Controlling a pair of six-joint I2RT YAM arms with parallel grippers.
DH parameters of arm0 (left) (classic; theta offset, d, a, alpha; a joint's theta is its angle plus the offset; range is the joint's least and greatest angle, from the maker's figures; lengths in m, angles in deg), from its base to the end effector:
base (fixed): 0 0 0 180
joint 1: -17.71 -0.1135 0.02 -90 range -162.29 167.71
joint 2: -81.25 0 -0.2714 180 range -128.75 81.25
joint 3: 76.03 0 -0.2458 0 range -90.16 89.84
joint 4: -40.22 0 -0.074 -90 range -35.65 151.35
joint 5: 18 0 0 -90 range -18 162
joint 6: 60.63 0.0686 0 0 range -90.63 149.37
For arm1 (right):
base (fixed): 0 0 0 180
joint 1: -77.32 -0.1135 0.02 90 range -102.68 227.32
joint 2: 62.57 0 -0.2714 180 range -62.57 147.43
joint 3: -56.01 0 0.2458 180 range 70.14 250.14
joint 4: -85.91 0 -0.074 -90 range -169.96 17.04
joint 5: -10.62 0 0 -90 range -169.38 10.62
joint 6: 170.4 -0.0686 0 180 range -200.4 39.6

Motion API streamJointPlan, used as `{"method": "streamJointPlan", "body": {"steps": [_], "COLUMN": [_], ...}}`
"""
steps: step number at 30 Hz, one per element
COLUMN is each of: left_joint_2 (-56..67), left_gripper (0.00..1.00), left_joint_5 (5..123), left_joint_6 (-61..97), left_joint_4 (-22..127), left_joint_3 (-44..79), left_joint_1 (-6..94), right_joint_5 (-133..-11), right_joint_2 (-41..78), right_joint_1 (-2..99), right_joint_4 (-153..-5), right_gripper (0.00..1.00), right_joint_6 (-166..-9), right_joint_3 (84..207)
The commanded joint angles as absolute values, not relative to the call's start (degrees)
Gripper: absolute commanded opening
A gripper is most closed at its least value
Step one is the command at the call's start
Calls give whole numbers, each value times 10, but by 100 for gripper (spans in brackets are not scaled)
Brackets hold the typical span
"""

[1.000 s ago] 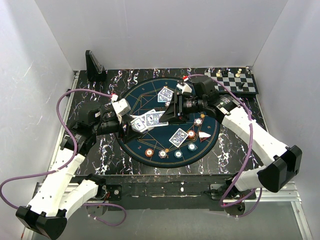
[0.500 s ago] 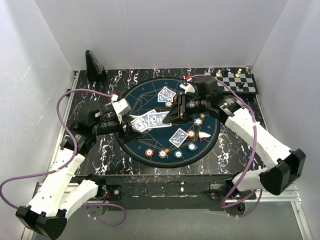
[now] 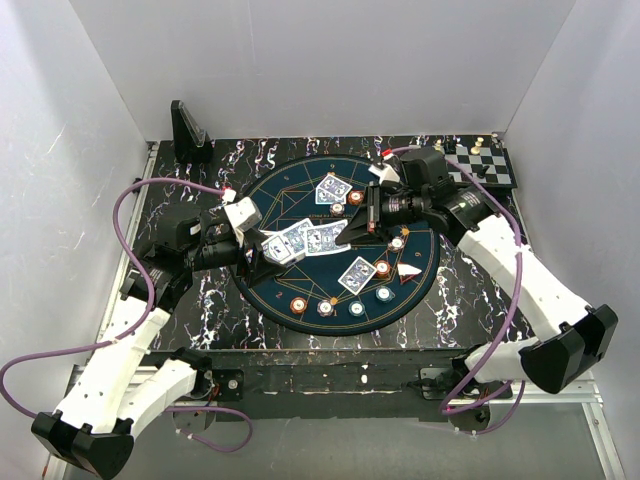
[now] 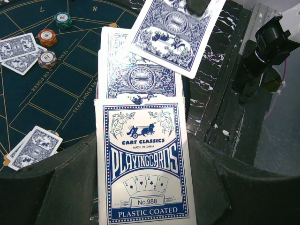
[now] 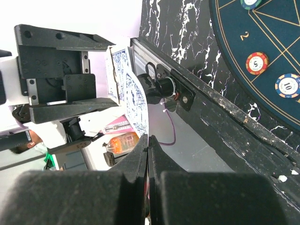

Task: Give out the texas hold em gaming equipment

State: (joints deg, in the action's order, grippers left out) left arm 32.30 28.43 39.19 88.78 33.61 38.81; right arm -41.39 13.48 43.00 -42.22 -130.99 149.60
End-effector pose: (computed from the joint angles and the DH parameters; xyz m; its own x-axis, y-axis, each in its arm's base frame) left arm 0.1515 -0.1092 0.3515 -0.2774 0.2395 -0.9304 0.8934 0.4205 -0.1581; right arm 0.2196 0.2010 0.3787 -0.9634 0.0796 -0.2561 -0.1888 0.4770 0.8584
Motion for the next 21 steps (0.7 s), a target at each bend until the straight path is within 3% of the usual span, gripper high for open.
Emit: {"method": "streamJointPlan", "body": {"steps": [1, 12, 21], "left_joint_2": [335, 334, 333], "left_gripper": [0, 0, 0], "left_joint_5": [285, 288, 291], "left_joint_6": [393, 394, 394], "left_joint_4": [873, 874, 872], "left_joint_3": [320, 318, 312], "left_joint_1": [386, 385, 385], "right_joint_5": [-395, -357, -412], "right_joint_2": [99, 56, 113], "right_joint_1": [451, 512, 555], "right_joint_4": [-394, -341, -386], "right_gripper": [1, 1, 1], "right_joint_6": [-1287, -1244, -1167], "right_joint_3": [1534, 1521, 1359]}}
